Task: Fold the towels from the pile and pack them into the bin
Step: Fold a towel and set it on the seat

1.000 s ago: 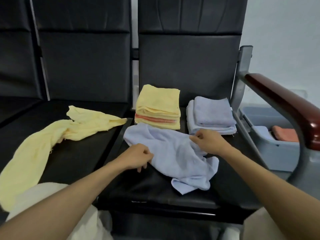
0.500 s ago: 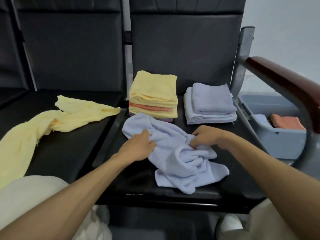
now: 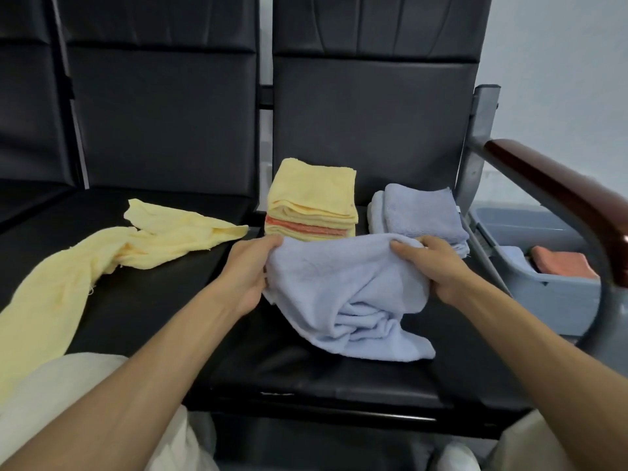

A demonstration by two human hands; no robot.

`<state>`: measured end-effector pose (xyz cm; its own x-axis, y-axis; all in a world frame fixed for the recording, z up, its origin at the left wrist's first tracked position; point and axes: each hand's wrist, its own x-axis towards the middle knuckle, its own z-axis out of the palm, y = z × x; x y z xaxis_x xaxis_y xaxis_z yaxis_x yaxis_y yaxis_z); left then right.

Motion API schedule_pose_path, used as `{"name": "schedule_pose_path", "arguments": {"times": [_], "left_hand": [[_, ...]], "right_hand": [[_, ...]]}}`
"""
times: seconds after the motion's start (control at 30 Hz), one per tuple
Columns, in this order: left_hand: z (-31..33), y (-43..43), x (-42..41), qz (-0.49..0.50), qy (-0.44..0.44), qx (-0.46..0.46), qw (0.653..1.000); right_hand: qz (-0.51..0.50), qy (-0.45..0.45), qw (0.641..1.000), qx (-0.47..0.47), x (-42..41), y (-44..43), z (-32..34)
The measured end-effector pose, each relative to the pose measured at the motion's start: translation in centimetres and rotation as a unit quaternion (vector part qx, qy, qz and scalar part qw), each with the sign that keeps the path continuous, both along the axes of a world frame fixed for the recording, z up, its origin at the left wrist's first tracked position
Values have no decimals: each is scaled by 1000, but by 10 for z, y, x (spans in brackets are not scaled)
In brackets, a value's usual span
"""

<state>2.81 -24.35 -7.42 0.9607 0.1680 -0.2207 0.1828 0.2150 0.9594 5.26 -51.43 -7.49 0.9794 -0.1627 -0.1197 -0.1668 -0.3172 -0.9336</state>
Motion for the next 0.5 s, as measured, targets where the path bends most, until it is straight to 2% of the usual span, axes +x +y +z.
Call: {"name": "schedule_pose_path", "arguments": {"times": [0.07,0.13,0.2,0.27,0.3,0.4,0.5], "left_hand": [[6,7,2,-66,15,-27,997],[8,14,5,-95,2,28,995],[10,16,2,-74,-41,183,979],[8,19,-3,-68,-98,345,931],[7,21,-5,-81,-119,384,912],[15,19,-8,-96,-146,404,898],[52,19,-7,-12,-174,413,894]], "right_hand": [[-15,-24,999,-39,0,-1,-1],[-9,-28,1000,4,2,-2,1],[-13,-37,998,54,2,-4,3],[-29,-48,995,88,-1,-5,6],[-30,-54,993,99,-4,-5,7],[-13,-91,992,86,-15,2,18],[-43,-159,984,74,-22,9,46]]}}
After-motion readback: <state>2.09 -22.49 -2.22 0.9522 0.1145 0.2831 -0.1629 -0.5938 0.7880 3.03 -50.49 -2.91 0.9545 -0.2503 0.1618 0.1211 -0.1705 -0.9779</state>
